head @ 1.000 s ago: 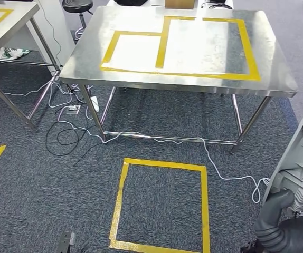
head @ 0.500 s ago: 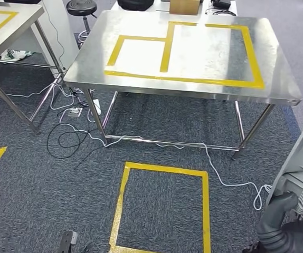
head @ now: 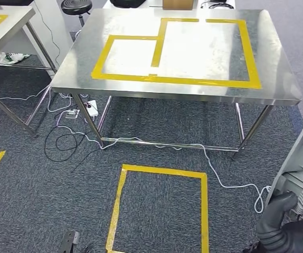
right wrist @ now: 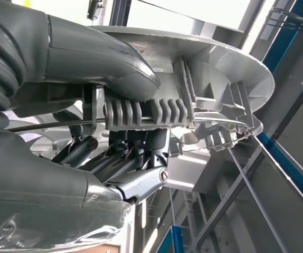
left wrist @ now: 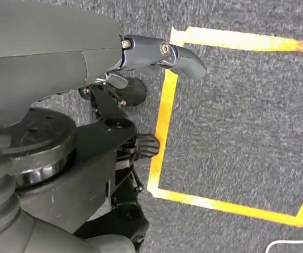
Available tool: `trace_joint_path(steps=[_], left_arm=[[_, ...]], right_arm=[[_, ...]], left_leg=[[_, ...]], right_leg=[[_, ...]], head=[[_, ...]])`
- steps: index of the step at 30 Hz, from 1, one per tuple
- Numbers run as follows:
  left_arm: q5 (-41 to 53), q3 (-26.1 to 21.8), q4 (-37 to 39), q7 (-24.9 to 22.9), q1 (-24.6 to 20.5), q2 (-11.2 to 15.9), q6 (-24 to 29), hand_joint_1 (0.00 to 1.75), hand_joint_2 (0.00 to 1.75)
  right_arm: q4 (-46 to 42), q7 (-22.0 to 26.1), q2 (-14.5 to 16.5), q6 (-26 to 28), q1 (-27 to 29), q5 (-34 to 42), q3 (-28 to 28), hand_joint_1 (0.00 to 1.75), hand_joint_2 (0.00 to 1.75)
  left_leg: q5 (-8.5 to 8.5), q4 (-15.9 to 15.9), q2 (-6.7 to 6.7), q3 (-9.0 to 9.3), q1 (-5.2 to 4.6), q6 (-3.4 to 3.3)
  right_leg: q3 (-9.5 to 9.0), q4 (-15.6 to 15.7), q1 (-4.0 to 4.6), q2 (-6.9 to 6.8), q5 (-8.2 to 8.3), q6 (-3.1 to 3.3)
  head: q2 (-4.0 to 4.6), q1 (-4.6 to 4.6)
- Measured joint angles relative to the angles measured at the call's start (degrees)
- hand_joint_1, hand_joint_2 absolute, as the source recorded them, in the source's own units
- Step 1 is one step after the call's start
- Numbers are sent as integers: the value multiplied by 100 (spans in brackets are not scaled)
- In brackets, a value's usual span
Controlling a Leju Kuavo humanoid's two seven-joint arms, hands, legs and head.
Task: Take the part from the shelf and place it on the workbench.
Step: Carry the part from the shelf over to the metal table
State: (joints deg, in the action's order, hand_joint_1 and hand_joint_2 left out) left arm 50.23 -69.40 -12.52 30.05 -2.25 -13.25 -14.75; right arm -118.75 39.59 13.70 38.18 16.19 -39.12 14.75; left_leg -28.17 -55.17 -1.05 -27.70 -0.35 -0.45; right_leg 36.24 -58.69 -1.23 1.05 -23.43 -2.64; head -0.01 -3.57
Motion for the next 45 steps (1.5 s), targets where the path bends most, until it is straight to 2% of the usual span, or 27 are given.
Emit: trace_joint_path(steps=[1,4,5,8,15,19,21,23,24,26,28,29,30,31,33,34,35,37,38,39,40,41,42,43,44,45], left_arm=[[0,0,0,-10,-6,-5,25,0,175],[0,0,0,-33,-10,-18,57,0,175],[0,0,0,-37,-8,-21,62,0,175],[0,0,0,-41,-8,-27,65,0,175],[-18,-2,0,-52,-9,-25,-40,0,175],[-10,-1,0,-55,-7,-18,-178,0,175],[4,-1,0,-55,-9,-14,-196,0,175],[7,-2,0,-57,-10,-10,-200,0,175],[7,-2,0,-58,-6,-8,-200,0,175],[12,-3,0,-59,2,-7,-195,0,175],[20,-3,0,-59,4,-6,-182,0,175],[21,-3,0,-59,7,-6,-172,0,175],[22,-3,0,-59,13,-6,-164,0,175],[22,-4,0,-59,19,-6,-159,0,175],[22,-4,0,-59,26,-3,-155,0,175],[22,-4,0,-59,21,1,-155,0,175],[22,-4,0,-60,13,7,-152,0,175],[22,-4,0,-63,-7,13,-136,0,175],[22,-4,0,-69,-16,12,-123,0,175],[22,-4,0,-78,-27,9,-109,0,175],[21,-4,0,-85,-41,5,-97,0,175],[19,-4,0,-96,-53,2,-86,0,175],[16,-4,0,-103,-59,-2,-79,0,175],[14,-4,0,-110,-56,-5,-74,0,175],[13,-5,0,-118,-48,-6,-71,0,175],[13,-5,0,-123,-40,-6,-68,0,175]], right_arm=[[0,0,0,0,0,-5,0,175,175],[0,-1,0,0,0,-11,0,175,175],[0,-1,0,0,-1,-13,0,175,175],[0,0,0,0,-1,-17,0,175,175],[0,1,0,0,-1,-34,0,175,175],[0,1,0,0,-2,-47,4,175,175],[-1,1,0,0,-3,-55,6,175,175],[-5,1,0,0,-5,-60,7,175,175],[-9,1,-1,0,-6,-63,8,175,175],[-12,2,-2,0,-7,-68,9,175,175],[-12,3,-2,0,-7,-71,9,175,175],[-11,3,-2,0,-7,-72,8,175,175],[-11,3,-2,0,-7,-72,8,175,175],[-11,3,-2,0,-7,-72,7,175,175],[-10,3,-3,0,-8,-73,7,175,175],[-9,3,-4,0,-10,-75,8,175,175],[-9,4,-5,0,-11,-78,8,175,175],[-17,2,-4,0,-13,-83,10,175,175],[-22,1,-3,0,-12,-85,11,175,175],[-29,-1,-2,0,-13,-86,12,175,175],[-33,0,-2,0,-13,-90,14,175,175],[-37,0,-2,0,-14,-91,16,175,175],[-39,1,-2,0,-15,-93,17,175,175],[-39,1,-2,0,-16,-96,19,175,175],[-39,1,-2,0,-16,-96,20,175,175],[-39,1,-2,0,-16,-96,20,175,175]], left_leg=[[-19,34,0,16,6,26],[-63,105,1,50,28,180],[-65,109,1,52,31,205],[-64,109,1,71,28,208],[-71,102,1,116,20,187],[-95,74,0,114,-4,106],[-90,84,3,107,-18,63],[-99,128,5,130,-10,-11],[-99,153,10,164,-1,-49],[-108,174,19,262,11,-100],[-129,171,29,327,7,-104],[-154,169,29,358,5,-98],[-189,169,26,397,7,-85],[-234,168,23,451,11,-68],[-364,168,20,590,21,-15],[-435,162,23,641,21,22],[-497,163,28,666,21,58],[-555,168,39,694,21,121],[-549,151,42,695,27,142],[-505,21,45,636,32,167],[-460,-242,48,468,36,195],[-464,-637,52,192,40,223],[-540,-1104,55,-165,42,251],[-693,-1513,56,-525,44,272],[-850,-1783,57,-836,45,286],[-923,-1875,57,-1058,45,292]], right_leg=[[0,0,10,-1,-8,11],[-9,-2,27,-6,-18,27],[-15,-1,27,-9,-19,27],[-50,14,21,-12,-14,21],[-132,86,13,-12,13,-18],[-154,128,-11,-10,35,-68],[-170,142,-21,-8,67,-115],[-157,98,-22,-17,98,-165],[-115,-4,-20,-27,75,-176],[132,-473,-15,-45,-140,-171],[543,-1224,-2,-46,-446,-170],[723,-1489,0,-47,-516,-174],[811,-1557,-1,-47,-472,-178],[785,-1397,-5,-49,-311,-183],[506,-686,-13,-57,120,-198],[372,-363,-5,-64,196,-188],[286,-182,7,-64,203,-147],[243,-115,41,-55,72,-26],[217,-130,41,-47,63,29],[188,-124,36,-46,39,57],[150,-112,28,-50,13,79],[107,-96,19,-53,-15,96],[69,-82,17,-56,-52,112],[24,-72,15,-55,-95,127],[-34,-67,13,-48,-145,139],[-108,-65,8,-39,-202,144]], head=[[0,1],[1,4],[1,4],[1,5],[1,4],[1,1],[0,0],[0,2],[-1,8],[-1,28],[1,44],[1,45],[1,46],[1,46],[1,47],[1,58],[1,67],[0,62],[-2,49],[-2,33],[-2,21],[-2,2],[-1,-13],[-1,-26],[-1,-34],[-1,-38]])
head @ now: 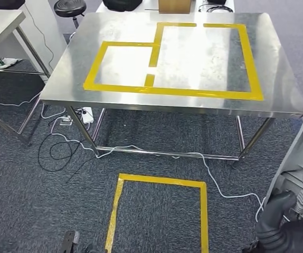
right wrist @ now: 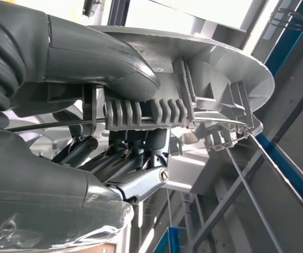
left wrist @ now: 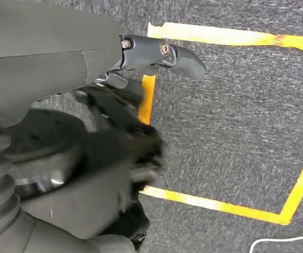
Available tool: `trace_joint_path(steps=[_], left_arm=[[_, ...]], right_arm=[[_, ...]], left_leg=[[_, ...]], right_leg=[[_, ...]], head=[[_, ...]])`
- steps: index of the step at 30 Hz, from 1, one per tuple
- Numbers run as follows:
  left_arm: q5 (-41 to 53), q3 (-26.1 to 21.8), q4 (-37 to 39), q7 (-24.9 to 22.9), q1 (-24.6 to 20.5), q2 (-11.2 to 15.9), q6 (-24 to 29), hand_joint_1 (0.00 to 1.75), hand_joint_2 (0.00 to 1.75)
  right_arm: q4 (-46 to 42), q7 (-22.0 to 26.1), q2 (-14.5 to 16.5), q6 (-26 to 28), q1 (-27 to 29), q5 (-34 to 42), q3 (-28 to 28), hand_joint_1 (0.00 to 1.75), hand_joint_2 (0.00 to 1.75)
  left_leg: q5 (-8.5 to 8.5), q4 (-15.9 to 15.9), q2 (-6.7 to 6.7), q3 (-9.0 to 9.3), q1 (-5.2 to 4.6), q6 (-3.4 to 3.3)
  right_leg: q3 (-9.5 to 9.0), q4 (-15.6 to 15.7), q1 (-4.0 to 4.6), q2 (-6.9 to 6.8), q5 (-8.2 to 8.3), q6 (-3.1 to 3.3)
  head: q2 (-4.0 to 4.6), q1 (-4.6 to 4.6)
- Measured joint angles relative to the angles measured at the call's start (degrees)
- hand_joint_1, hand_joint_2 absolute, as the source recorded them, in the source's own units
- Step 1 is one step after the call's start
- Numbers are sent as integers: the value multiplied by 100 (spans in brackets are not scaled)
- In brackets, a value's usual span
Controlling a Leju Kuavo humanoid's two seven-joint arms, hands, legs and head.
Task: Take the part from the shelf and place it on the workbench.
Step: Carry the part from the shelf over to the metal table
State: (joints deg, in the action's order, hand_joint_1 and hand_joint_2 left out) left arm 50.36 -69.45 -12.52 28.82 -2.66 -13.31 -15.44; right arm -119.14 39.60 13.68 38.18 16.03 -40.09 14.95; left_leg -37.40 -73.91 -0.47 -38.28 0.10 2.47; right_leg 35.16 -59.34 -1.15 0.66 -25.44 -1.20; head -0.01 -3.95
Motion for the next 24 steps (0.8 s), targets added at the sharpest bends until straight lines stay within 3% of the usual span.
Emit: trace_joint_path(steps=[1,2,4,5,6,8,9,12,13,17,21,24], left_arm=[[0,-1,0,-4,4,0,3,0,175],[0,-1,0,-6,5,1,7,0,175],[0,-1,1,-5,9,2,31,0,175],[1,-1,2,-4,7,3,52,0,175],[2,-1,2,1,7,2,77,0,175],[2,-2,2,17,-1,-3,126,0,175],[1,-3,2,26,-2,-8,145,0,175],[-7,-5,2,38,-19,-26,188,0,175],[-8,-7,2,40,-22,-32,197,0,175],[-9,-10,2,46,-8,-42,216,0,175],[-30,-22,2,46,0,-42,237,0,175],[-68,-36,2,46,-2,-42,252,0,175]], right_arm=[[0,0,0,0,0,0,0,175,175],[0,0,0,0,0,-1,0,175,175],[0,0,0,0,-2,-4,2,175,175],[-1,0,0,0,-4,-7,2,175,175],[-2,0,0,0,-5,-10,3,175,175],[-7,0,-1,0,-6,-15,3,175,175],[-9,0,-1,0,-6,-18,3,175,175],[-15,0,-2,0,-6,-28,2,175,175],[-15,0,-2,0,-6,-31,2,175,175],[-15,0,-2,0,-7,-33,2,175,175],[-15,0,-2,0,-7,-38,2,175,175],[-15,0,-2,0,-7,-43,2,175,175]], left_leg=[[74,90,0,-120,0,0],[313,341,1,-146,0,-7],[1036,1080,12,-72,2,-30],[1317,1366,21,-34,2,-49],[1484,1536,29,-19,-2,-75],[1554,1594,28,1,-5,-128],[1571,1608,20,14,2,-132],[1578,1638,-13,28,25,-129],[1566,1638,-26,27,23,-148],[1529,1637,-61,22,1,-225],[1520,1634,-63,21,-24,-257],[1526,1634,-63,34,-23,-262]], right_leg=[[-87,2,-8,10,-60,-1],[-186,4,-19,17,-124,-11],[-339,-3,-33,33,-249,-62],[-387,-5,-30,46,-308,-103],[-410,2,-25,58,-359,-146],[-472,62,-18,69,-424,-223],[-507,100,-16,65,-427,-218],[-614,187,-5,59,-403,-109],[-635,212,-4,59,-395,-102],[-664,307,-7,27,-381,-143],[-673,382,-30,6,-403,-304],[-676,384,-29,6,-399,-328]], head=[[0,-6],[1,-11],[1,-37],[1,-53],[1,-64],[0,-64],[-1,-56],[-1,-41],[-1,-39],[-1,-37],[-1,-41],[-1,-42]])
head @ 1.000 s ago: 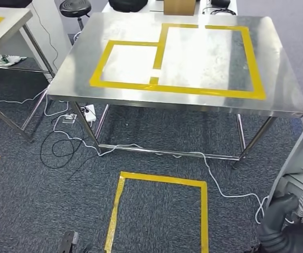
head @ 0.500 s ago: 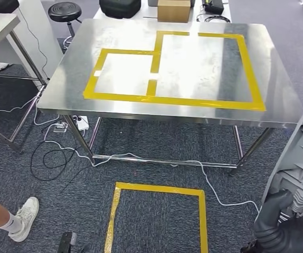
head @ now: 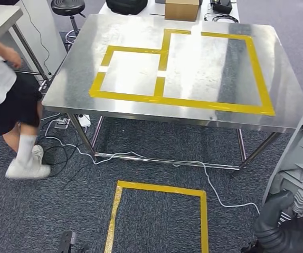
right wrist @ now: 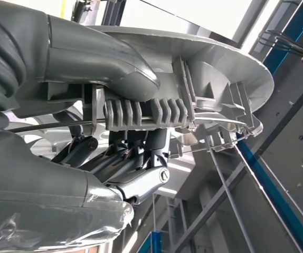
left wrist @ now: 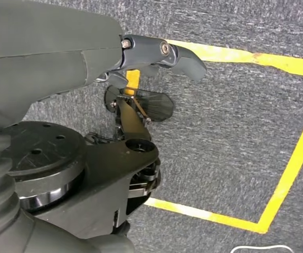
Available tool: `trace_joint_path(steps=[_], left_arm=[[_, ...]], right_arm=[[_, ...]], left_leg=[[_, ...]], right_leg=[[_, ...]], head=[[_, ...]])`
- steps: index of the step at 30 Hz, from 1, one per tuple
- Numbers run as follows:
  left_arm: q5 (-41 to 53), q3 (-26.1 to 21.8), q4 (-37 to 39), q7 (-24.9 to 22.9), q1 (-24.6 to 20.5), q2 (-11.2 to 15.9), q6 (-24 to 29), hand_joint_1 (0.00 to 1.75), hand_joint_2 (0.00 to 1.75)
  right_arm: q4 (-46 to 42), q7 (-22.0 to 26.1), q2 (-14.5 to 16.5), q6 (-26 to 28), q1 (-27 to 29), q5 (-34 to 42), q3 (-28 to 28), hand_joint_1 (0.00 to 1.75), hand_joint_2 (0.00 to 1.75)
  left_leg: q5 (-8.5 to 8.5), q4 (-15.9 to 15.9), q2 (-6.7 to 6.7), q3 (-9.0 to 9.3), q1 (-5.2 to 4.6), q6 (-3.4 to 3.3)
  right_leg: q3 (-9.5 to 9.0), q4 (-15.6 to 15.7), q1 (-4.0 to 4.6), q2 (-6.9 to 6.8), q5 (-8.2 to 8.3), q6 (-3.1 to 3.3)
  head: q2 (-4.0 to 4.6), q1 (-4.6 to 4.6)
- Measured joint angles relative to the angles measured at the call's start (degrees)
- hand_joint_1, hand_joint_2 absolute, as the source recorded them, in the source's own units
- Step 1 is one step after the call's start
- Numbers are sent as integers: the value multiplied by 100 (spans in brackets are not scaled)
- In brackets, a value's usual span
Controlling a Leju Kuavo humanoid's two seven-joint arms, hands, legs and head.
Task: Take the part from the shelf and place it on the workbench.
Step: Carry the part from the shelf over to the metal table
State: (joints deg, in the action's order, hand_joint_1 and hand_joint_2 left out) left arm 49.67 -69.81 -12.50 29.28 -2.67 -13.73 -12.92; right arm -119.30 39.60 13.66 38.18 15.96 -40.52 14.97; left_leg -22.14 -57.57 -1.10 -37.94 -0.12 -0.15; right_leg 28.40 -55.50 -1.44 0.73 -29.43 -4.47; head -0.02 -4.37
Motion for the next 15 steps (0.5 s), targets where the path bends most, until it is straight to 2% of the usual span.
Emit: trace_joint_path(steps=[8,13,15], left_arm=[[15,-5,0,14,-14,-3,-197,0,175],[60,-4,0,24,-16,9,-280,0,175],[61,-4,0,25,-14,11,-284,0,175]], right_arm=[[0,0,0,0,-3,-23,11,175,175],[-6,-1,0,0,-3,-32,18,175,175],[-16,-1,0,0,-4,-32,19,175,175]], left_leg=[[-29,-1,0,69,-4,-16],[-79,23,5,100,-54,-89],[-84,73,11,175,-37,-139]], right_leg=[[-65,4,6,1,-15,-13],[-133,25,-45,4,-3,-90],[-160,-67,-48,-4,-71,-112]], head=[[0,-2],[0,-3],[-1,4]])
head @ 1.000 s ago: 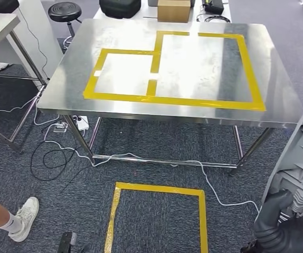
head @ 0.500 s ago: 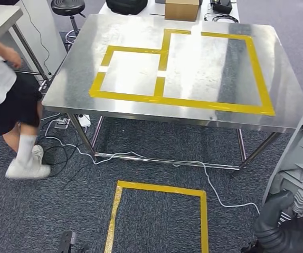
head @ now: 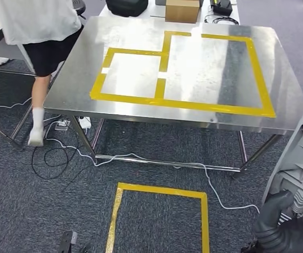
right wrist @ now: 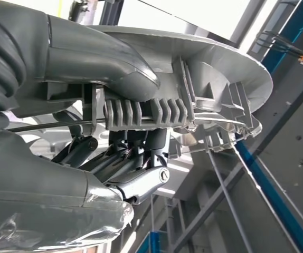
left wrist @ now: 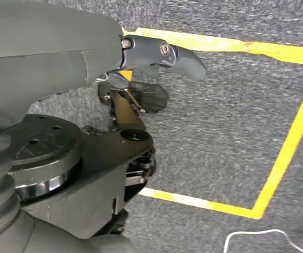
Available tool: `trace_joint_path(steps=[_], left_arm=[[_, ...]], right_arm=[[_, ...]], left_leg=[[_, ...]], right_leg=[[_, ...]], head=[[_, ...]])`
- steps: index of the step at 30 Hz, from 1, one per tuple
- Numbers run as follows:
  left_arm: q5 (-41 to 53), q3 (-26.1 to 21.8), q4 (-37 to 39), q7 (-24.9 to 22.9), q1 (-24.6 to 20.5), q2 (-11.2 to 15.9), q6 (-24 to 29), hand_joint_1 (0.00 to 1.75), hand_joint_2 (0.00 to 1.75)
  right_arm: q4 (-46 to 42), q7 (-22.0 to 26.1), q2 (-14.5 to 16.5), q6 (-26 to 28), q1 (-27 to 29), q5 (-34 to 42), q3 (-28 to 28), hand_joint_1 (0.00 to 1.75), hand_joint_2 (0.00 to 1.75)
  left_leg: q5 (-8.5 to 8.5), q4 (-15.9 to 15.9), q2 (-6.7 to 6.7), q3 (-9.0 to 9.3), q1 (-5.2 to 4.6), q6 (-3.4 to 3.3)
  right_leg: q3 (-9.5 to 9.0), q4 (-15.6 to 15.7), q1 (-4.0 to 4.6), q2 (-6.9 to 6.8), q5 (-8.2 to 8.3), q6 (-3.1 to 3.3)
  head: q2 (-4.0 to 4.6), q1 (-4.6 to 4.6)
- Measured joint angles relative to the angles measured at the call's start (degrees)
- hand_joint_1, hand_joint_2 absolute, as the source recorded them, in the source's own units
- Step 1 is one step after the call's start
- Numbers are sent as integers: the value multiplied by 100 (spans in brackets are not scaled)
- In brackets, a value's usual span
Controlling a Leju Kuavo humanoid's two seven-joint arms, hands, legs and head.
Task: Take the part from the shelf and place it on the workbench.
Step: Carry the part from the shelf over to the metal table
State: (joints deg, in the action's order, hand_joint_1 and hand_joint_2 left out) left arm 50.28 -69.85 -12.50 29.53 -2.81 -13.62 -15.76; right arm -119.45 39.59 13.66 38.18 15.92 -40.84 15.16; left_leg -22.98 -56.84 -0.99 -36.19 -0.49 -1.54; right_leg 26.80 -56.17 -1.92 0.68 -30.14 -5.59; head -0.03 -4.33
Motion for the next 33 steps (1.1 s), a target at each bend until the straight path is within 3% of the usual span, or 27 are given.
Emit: trace_joint_path(steps=[2,4,5,6,7,9,10,12,14,16,20,25,29,31,33], left_arm=[[-2,0,0,2,-5,-1,-2,0,175],[-3,1,0,2,-10,0,-2,0,175],[-2,1,0,2,-6,0,-2,0,175],[4,1,0,2,0,0,7,0,175],[14,2,0,2,6,-1,41,0,175],[34,5,0,-1,6,-7,174,0,175],[37,6,0,-3,1,-9,242,0,175],[32,7,0,-5,-1,-6,328,0,175],[36,7,0,-7,-5,-1,411,0,175],[44,7,0,-7,-14,-2,504,0,175],[35,7,0,-7,-28,-1,567,0,175],[26,6,0,-7,-29,-1,500,0,175],[27,6,0,-8,-31,2,484,0,175],[27,7,0,-11,-33,-1,479,0,175],[28,7,0,-19,-33,-3,479,0,175]], right_arm=[[-9,3,0,0,-2,-3,1,175,175],[-10,6,-1,0,-3,-4,1,175,175],[-10,6,-1,0,-2,-3,1,175,175],[-10,6,-2,0,-2,-3,1,175,175],[-11,5,-2,0,-1,-3,0,175,175],[-14,3,-2,0,-1,-9,-1,175,175],[-15,3,-2,0,-1,-13,-1,175,175],[-18,2,-2,0,-2,-21,-1,175,175],[-20,2,-2,0,-2,-29,1,175,175],[-21,1,-1,0,-2,-37,1,175,175],[-21,-1,0,0,-3,-46,1,175,175],[-21,-1,0,0,-4,-50,1,175,175],[-31,1,-1,0,-4,-52,3,175,175],[-39,3,-2,0,-4,-57,3,175,175],[-39,6,-2,0,-5,-62,2,175,175]], left_leg=[[-35,25,-1,77,12,-43],[-125,26,-6,115,-3,-65],[-171,27,-8,148,-14,-67],[-188,23,-4,198,-21,-55],[-205,19,1,264,-25,-38],[-242,14,2,386,-27,9],[-263,5,-1,416,-30,37],[-286,-11,-5,396,-34,108],[-279,-16,-3,369,-31,107],[-265,2,-2,380,-28,62],[-264,70,-1,408,-22,68],[-270,99,-1,415,-1,217],[-244,221,6,482,4,95],[-180,358,20,581,36,72],[-185,381,32,623,41,69]], right_leg=[[244,-496,15,-12,-277,26],[748,-1328,37,-14,-566,53],[961,-1618,44,-15,-610,66],[1074,-1703,50,-15,-549,85],[1064,-1549,55,-15,-374,109],[815,-818,59,-19,141,150],[714,-491,67,-23,286,170],[651,-228,88,-21,408,220],[662,-214,102,-8,467,235],[668,-209,108,-1,473,225],[670,-209,126,2,438,284],[667,-206,137,0,427,313],[629,-126,116,-5,456,242],[748,-404,125,-11,291,216],[1109,-1144,117,-13,-47,178]], head=[[1,23],[2,41],[1,40],[1,40],[1,40],[2,47],[3,52],[3,49],[2,34],[1,26],[2,20],[2,24],[2,13],[1,20],[2,28]])
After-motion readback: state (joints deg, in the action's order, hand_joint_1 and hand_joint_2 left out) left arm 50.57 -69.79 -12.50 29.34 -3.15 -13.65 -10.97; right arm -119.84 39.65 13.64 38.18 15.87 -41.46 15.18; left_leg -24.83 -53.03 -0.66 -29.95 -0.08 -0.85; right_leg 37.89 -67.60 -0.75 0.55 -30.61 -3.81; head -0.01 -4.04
